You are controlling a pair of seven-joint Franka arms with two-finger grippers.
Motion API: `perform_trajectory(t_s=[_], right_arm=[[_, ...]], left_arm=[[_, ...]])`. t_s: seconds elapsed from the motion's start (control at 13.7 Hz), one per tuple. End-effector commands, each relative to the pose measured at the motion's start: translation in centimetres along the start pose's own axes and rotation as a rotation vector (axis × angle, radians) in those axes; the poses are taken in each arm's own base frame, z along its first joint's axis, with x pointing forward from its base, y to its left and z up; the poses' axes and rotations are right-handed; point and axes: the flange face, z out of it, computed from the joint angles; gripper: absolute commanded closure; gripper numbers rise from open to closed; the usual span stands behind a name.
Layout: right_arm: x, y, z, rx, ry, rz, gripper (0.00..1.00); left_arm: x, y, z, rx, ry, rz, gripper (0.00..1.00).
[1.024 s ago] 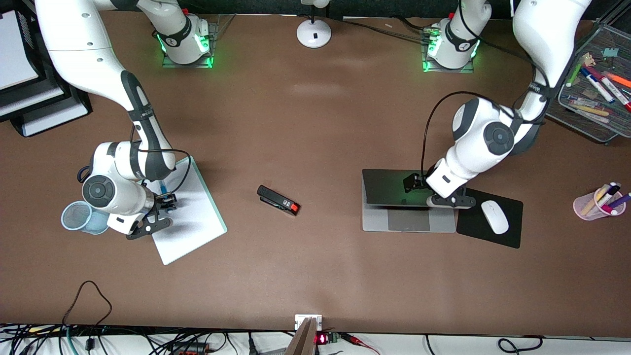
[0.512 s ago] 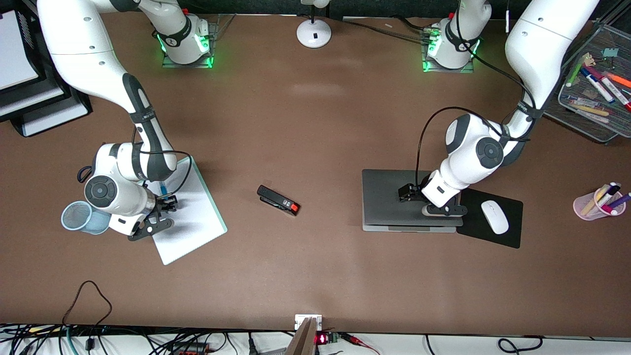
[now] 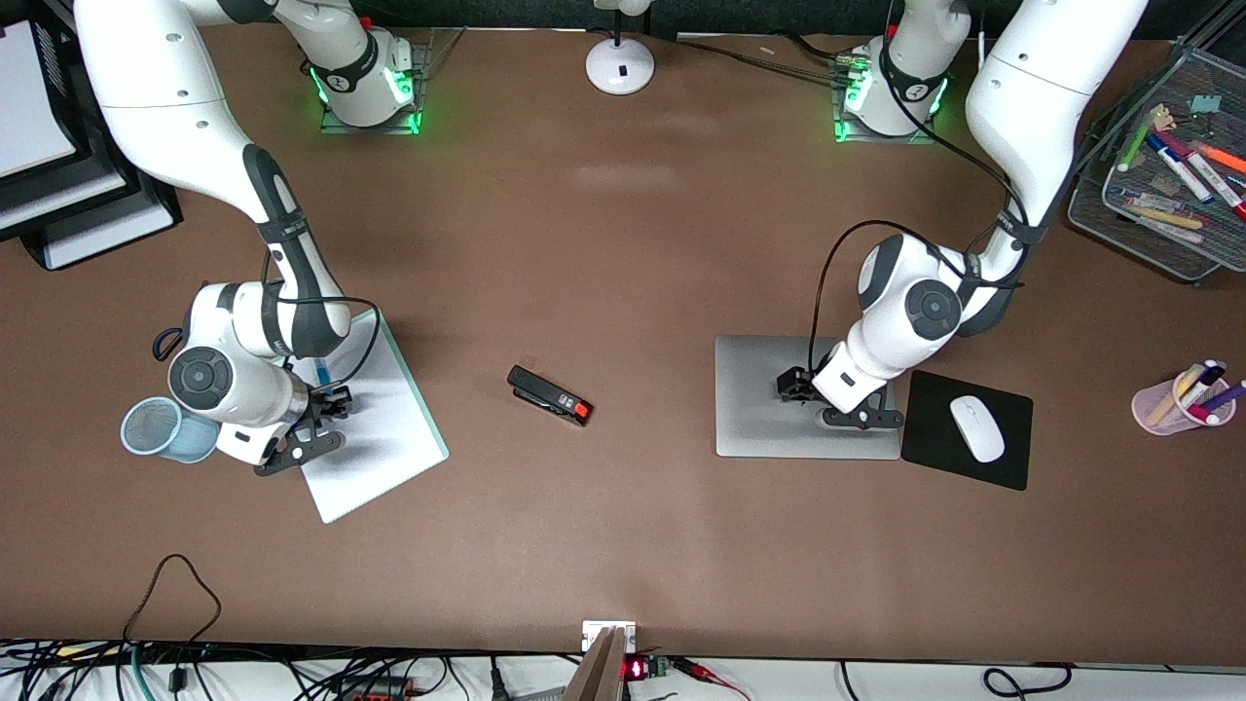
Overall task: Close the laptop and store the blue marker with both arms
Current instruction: 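Push the laptop lid shut with the left gripper while the right gripper holds the marker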
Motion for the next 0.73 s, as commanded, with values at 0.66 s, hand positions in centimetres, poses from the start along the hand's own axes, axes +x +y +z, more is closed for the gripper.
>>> perform_trajectory(t_s=[0.66], right_arm=[[0.3, -0.3, -0.2, 0.035, 0.010, 0.002, 0.82]], left_arm=[[5.1, -0.7, -13.6, 0.077, 0.052, -0.011, 0.00]])
